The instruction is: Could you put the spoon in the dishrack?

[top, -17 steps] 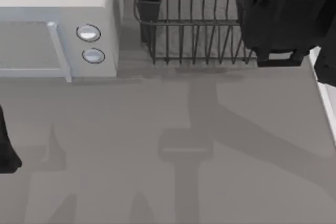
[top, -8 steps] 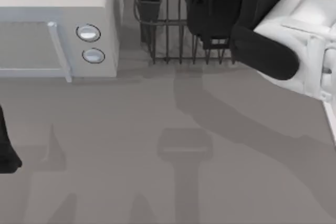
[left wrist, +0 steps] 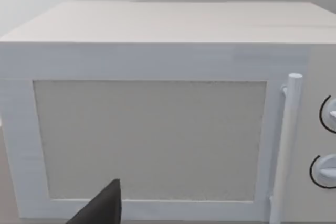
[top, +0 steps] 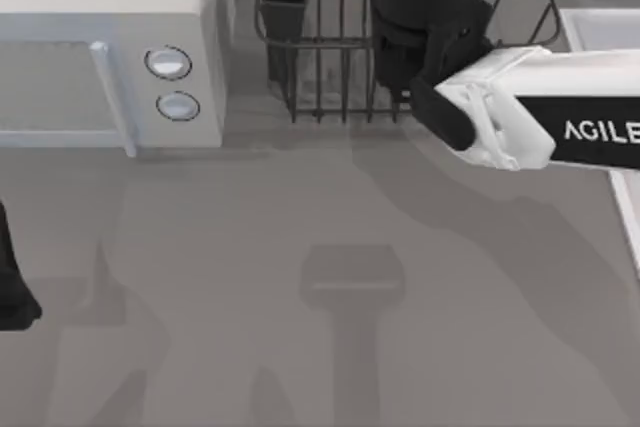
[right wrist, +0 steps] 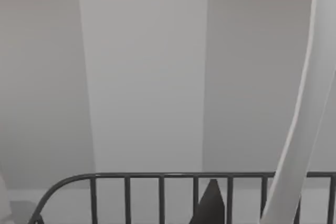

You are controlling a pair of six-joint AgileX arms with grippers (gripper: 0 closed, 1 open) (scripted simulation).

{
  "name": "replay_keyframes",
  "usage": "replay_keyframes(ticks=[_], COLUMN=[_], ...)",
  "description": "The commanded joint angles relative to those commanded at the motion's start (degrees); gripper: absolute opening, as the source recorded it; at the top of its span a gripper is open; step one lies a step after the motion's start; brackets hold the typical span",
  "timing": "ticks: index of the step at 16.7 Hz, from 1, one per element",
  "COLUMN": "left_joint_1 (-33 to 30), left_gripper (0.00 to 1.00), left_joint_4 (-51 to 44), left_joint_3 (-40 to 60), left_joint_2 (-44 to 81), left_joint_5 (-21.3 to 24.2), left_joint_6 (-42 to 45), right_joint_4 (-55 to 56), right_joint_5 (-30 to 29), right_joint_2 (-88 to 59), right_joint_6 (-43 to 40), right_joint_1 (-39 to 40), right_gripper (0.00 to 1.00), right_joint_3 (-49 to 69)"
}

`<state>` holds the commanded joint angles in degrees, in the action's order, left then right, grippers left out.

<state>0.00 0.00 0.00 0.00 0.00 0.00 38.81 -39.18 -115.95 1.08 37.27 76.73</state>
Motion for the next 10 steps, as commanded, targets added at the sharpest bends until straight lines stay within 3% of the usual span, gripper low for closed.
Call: replay_keyframes(ticks=[5, 10], left_joint_1=[0.00, 0.00], left_gripper=[1.00, 1.00], left_joint_4=[0.00, 0.00], left_joint_3=[0.00, 0.00], left_joint_2=[0.00, 0.00], left_joint_5=[0.00, 0.00], left_joint_6=[0.00, 0.00], right_joint_4=[1.34, 1.34], right_joint_5=[1.07, 1.07], right_joint_2=[-1.19, -1.19], right_joint_6=[-0.06, -0.06], right_joint_1=[-1.05, -1.05], right_gripper=[0.00, 0.38], right_joint_3=[-0.36, -0.36])
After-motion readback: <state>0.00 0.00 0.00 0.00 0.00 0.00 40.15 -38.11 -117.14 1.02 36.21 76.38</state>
